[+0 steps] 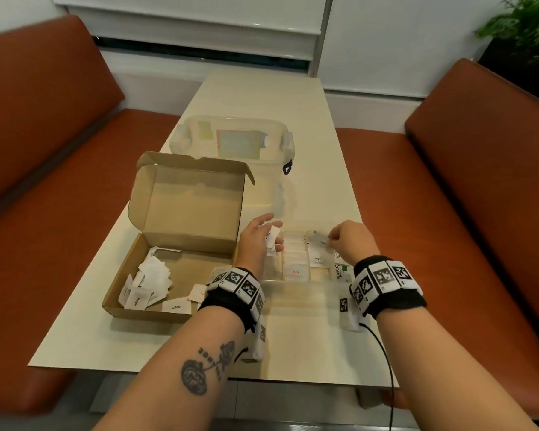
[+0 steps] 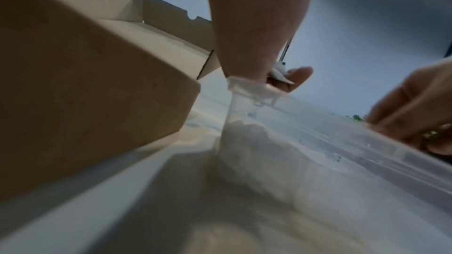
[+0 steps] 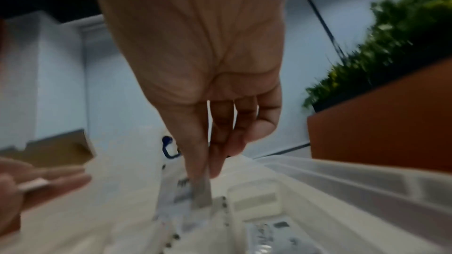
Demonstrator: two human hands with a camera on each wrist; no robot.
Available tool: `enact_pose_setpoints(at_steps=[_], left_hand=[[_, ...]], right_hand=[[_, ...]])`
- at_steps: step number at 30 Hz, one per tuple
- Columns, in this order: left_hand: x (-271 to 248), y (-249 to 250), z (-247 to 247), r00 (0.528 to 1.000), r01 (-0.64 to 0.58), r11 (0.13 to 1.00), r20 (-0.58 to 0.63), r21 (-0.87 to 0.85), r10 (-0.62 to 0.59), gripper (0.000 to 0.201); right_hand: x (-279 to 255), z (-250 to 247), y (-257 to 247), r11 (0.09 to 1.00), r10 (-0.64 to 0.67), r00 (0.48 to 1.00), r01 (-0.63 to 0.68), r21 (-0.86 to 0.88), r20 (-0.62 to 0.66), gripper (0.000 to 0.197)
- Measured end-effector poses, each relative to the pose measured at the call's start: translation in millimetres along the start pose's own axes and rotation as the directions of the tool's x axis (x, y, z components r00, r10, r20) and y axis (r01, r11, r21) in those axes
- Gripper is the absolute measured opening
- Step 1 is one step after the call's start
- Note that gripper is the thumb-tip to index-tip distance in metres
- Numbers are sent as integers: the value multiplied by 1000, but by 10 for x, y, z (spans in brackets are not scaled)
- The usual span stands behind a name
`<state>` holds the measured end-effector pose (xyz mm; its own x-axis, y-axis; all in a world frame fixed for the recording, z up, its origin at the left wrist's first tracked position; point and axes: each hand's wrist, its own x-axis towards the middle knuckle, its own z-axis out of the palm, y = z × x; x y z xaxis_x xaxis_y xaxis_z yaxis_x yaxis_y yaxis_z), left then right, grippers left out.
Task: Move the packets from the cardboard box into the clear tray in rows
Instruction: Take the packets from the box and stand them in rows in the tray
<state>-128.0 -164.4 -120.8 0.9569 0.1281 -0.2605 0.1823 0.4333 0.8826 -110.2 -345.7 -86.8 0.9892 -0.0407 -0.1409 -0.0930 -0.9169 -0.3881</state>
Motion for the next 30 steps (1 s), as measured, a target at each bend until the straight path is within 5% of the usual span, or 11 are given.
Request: enact_pose_setpoints(at_steps=[7, 14, 22, 27, 30], left_hand=[[34, -60, -25, 999, 35, 998, 26, -46, -34, 34], [49, -83, -27, 999, 43, 999, 18, -17, -43, 35], [50, -48, -27, 994, 105, 994, 11, -27, -104, 48], [35, -42, -3, 983, 160, 987, 85, 17, -161, 59], [-11, -69, 39, 975, 158, 986, 150, 50, -164, 61]], right_hand=[[-6, 231, 44, 972, -41, 988, 74, -223, 150, 21], [38, 356, 120, 981, -125, 992, 123, -149, -6, 21], [33, 486, 160, 981, -125, 992, 122, -150, -9, 14], [9, 329, -52, 986, -112, 978, 132, 104, -175, 21], [-17, 249, -222, 932, -98, 991, 122, 341, -89, 33]])
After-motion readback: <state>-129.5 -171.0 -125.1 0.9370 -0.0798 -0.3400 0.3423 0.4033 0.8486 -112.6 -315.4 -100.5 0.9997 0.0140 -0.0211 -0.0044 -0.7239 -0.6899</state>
